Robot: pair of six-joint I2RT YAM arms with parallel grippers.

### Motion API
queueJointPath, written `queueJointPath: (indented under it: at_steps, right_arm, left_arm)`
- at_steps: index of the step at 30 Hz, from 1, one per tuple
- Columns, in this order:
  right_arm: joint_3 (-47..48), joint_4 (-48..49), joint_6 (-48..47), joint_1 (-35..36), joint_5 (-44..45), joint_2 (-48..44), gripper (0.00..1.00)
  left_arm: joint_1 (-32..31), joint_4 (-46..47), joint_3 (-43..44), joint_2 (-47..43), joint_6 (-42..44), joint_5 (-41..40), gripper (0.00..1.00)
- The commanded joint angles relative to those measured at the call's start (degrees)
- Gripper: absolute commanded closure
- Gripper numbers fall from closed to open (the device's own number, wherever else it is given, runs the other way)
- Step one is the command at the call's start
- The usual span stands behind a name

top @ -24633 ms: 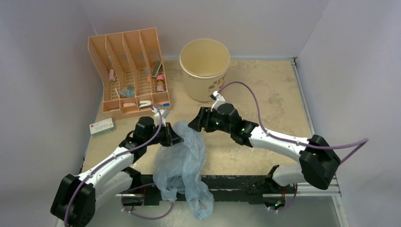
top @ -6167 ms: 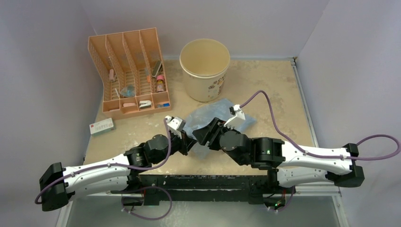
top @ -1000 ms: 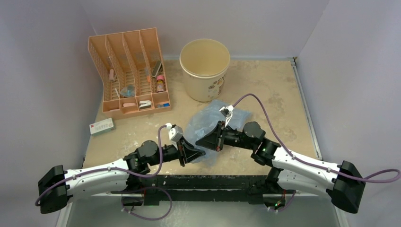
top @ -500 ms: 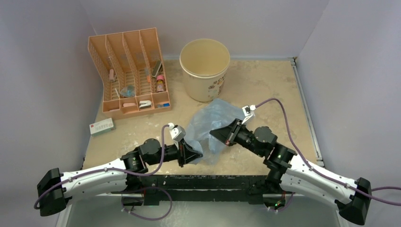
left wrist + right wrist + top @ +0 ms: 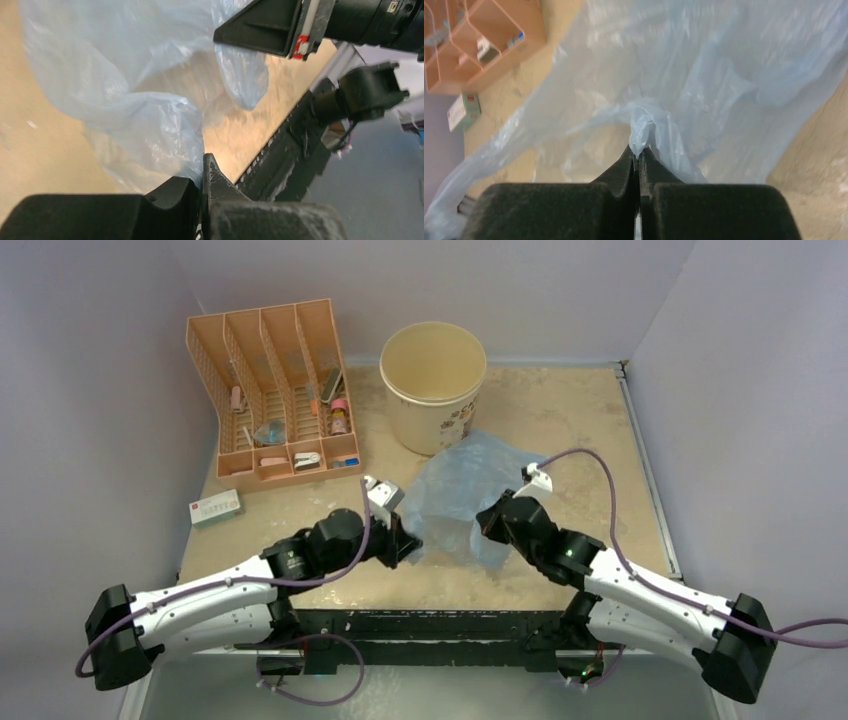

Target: Put the trash bags into the trash bin

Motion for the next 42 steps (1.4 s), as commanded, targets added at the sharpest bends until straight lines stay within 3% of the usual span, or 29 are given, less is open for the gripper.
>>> queueJointPath:
  at_steps: [1,3,8,11,14,16,19,21,23,28,33,35,37,39,42]
  right_arm:
    - [16.0,-1.1,-11.1,-5.0,6.0,3.7,1.0]
    - [23.2,-1.6,-16.0,-8.6,4.8,4.9,1.0]
    - [51.8,-8.9,-25.3,-10.3,4.6,5.6,1.0]
    - [52.0,-1.1,-30.6,-10.3,-0.6,-3.9,1.0]
    - [35.1,6.5,-31.2,-10.3,-7.6,-16.9,1.0]
    - [22.4,1.5,-23.6,-10.3,-5.3,-21.3,1.0]
    - [5.6,-7.1,-7.0,-10.1,-5.8,-19.5,1.0]
    - [0.8,-4.3,-2.1,-10.0,-11.9,-17.6,1.0]
    - [6.3,-3.1,0.7,-10.1,-13.8,-16.1,1.0]
    - [18.2,9.6,-6.2,-10.1,-19.8,-11.6,1.0]
    - [50.4,-1.0,-22.1,-10.1,-10.6,0.5,1.0]
    - [55.8,-1.0,-26.7,-10.1,-8.6,1.8,1.0]
    - [52.0,2.0,-26.4,-10.1,-7.8,-0.8,1.0]
    - [40.3,4.3,-20.3,-10.0,-6.6,-5.0,1.0]
    - [15.3,5.1,-2.5,-10.1,-10.2,-8.5,1.0]
  left_arm:
    - [1.1,-7.3,16.1,3.6,8.4,-6.9,1.0]
    - [2.7,-8.4,23.2,4.9,12.7,-6.1,1.0]
    - [6.9,-7.7,42.9,6.5,20.8,10.9,1.0]
    - [6.9,-3.8,45.4,2.0,23.0,21.4,1.0]
    - [6.9,1.7,31.0,-6.2,20.9,31.0,1.0]
    - [6.9,3.8,16.5,-11.0,15.5,32.1,1.0]
    - [6.8,8.5,-3.9,-12.2,6.2,30.8,1.0]
    - [6.4,11.2,-10.6,-9.0,2.6,30.3,1.0]
    - [4.9,11.7,-10.3,-6.4,2.7,29.4,1.0]
    - [4.2,2.9,8.2,-3.6,10.4,22.8,1.0]
    - [4.3,-7.0,42.9,0.4,24.5,21.1,1.0]
    - [4.3,-11.9,51.6,3.1,27.8,24.6,1.0]
    - [4.2,-11.9,49.2,1.7,27.5,26.4,1.0]
    - [4.3,-9.9,37.7,-2.5,24.1,23.7,1.0]
    - [4.3,-5.2,16.2,-8.3,12.8,22.4,1.0]
